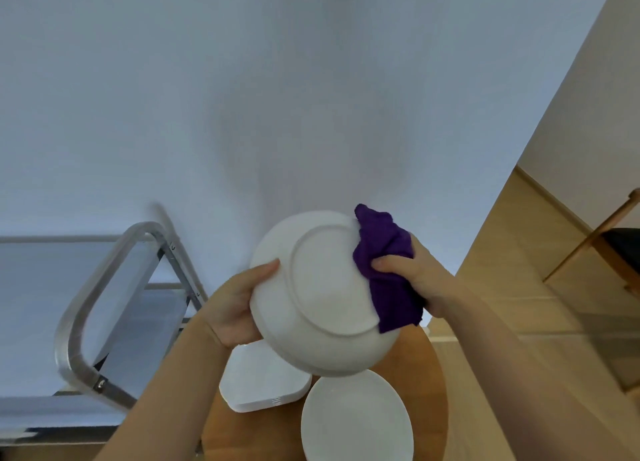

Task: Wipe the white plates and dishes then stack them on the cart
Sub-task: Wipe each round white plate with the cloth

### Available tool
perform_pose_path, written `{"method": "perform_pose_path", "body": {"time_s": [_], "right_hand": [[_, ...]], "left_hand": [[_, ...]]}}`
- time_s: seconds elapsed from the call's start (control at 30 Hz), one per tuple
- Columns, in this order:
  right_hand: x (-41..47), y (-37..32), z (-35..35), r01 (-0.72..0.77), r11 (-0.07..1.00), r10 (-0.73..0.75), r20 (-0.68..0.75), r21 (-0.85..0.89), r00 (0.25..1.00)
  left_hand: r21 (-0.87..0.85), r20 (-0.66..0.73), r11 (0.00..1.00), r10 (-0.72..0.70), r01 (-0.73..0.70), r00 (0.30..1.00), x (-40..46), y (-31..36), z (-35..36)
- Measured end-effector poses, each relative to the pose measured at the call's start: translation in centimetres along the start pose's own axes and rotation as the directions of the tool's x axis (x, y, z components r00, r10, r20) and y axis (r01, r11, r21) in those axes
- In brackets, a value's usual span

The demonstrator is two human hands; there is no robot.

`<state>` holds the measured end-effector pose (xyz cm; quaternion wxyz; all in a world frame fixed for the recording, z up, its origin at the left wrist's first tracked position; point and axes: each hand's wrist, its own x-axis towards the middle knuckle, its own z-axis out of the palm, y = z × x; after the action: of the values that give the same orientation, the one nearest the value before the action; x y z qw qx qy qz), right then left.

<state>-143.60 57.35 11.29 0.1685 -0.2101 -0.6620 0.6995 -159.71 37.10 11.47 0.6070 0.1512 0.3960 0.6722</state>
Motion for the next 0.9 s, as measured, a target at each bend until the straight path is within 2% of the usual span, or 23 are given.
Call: {"method": "perform_pose_path", "body": {"time_s": [0.07,0.17,0.3,0.37,0.53,0.7,0.77,0.9], "right_hand": [[0.3,-0.8,-0.4,-0.019,1.000,0.019,-0.026,0.006,0.999],[0.2,-0.4,-0.2,-0.049,0.996,0.061,-0.179,0.074,0.982],[-0.8,2.1,1.6,-0.040,0.983,0.108,-0.390,0.179,0.915],[-1.3,2.8,2.3,-0.028,0.974,0.128,-0.442,0.226,0.888],[-2.6,3.5,4.3,-0.054,0.977,0.151,-0.496,0.205,0.855],[-2.8,3.8,7.6,-0.034,0.973,0.157,-0.552,0.227,0.819],[-2.8,3.6,8.4,0.006,0.964,0.143,-0.540,0.264,0.830],[-3.5,3.3,8.1,-0.068,0.972,0.169,-0.467,0.225,0.868]], "left_hand": [[-0.019,-0.020,1.000,0.023,-0.023,1.000,0.4,-0.6,0.4],[0.017,-0.059,0.998,0.069,-0.068,0.996,0.7,-0.9,1.2],[0.040,-0.129,0.994,0.108,-0.104,0.986,0.8,-0.9,1.7],[0.066,-0.132,0.992,0.119,-0.111,0.984,0.6,-1.1,2.0],[0.074,-0.240,0.974,0.226,-0.215,0.944,1.0,-1.9,2.9],[0.216,-0.340,0.913,0.402,-0.346,0.850,2.0,-3.6,4.9],[0.234,-0.367,0.897,0.438,-0.375,0.821,2.1,-3.8,5.1],[0.325,-0.385,0.875,0.470,-0.360,0.794,1.5,-3.3,4.9]]}}
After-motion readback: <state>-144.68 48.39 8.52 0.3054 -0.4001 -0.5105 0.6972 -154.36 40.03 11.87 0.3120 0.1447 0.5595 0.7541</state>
